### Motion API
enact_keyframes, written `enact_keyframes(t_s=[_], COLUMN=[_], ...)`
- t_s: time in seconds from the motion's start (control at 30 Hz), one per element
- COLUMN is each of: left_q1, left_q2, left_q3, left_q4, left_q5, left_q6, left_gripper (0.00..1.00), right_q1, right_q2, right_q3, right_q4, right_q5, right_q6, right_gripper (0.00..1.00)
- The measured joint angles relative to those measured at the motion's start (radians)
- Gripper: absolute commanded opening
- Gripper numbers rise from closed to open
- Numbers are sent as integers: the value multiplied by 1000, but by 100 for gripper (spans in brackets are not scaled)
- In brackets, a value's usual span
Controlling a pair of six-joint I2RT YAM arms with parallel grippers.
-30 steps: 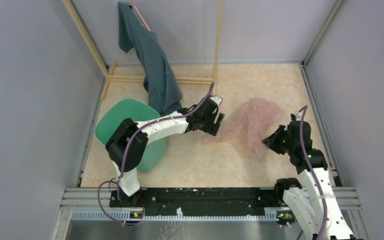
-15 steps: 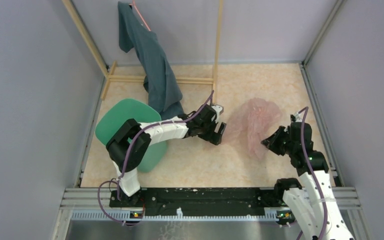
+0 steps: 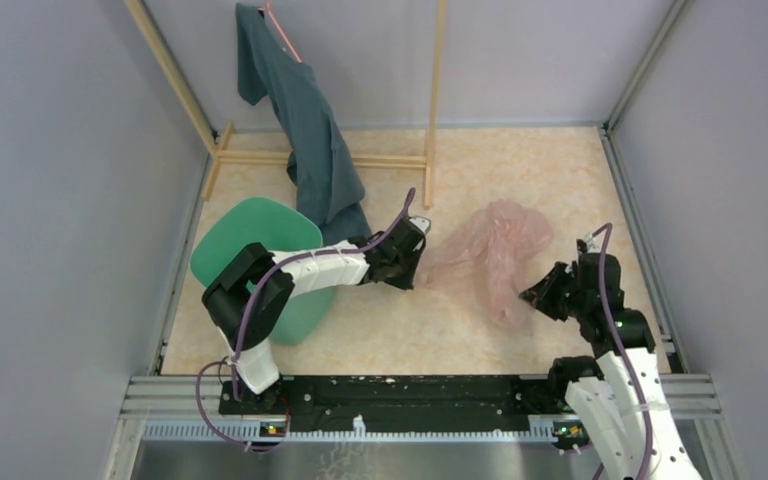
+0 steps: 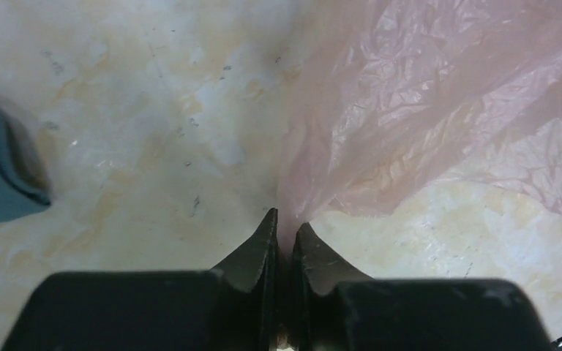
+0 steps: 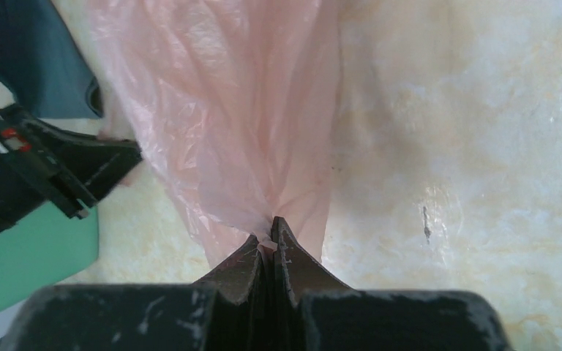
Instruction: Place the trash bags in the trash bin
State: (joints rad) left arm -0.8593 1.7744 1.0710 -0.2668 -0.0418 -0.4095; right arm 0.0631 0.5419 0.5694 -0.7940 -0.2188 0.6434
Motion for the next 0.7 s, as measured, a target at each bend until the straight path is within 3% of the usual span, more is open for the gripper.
enact_keyframes(t_s=[0.07,0.17,0.3,0.37,0.43,0.5,0.57,0.63,0.7], left_q1=[2,21,116,187,247,280,261,179,46], left_q2=[-23,-31,31,89,149,166,100,-85,-385], left_q3=[-15,-3,189,396,690,972,1115,1031,720], left_q4=[-8,-30,-140,-210,-267,-286,-232,-135,58], left_q5=[-13,24,209,311,375,385,355,300,262], left_q6=[-19,-41,-71,-92,-95,-75,-26,25,64], left_gripper=[0,0,0,0,0,0,0,0,0], right_q1=[0,0,0,0,13,45,126,235,320], right_q2=[-6,47,287,480,662,783,856,868,722], right_q3=[-33,-45,37,228,520,843,1174,1415,1338], right_q4=[-2,10,96,66,33,10,-30,7,165], right_q5=[-5,-23,-48,-77,-98,-81,-36,-26,-58], right_q6=[5,3,-6,-31,-70,-122,-180,-225,-252], right_gripper=[0,0,0,0,0,0,0,0,0])
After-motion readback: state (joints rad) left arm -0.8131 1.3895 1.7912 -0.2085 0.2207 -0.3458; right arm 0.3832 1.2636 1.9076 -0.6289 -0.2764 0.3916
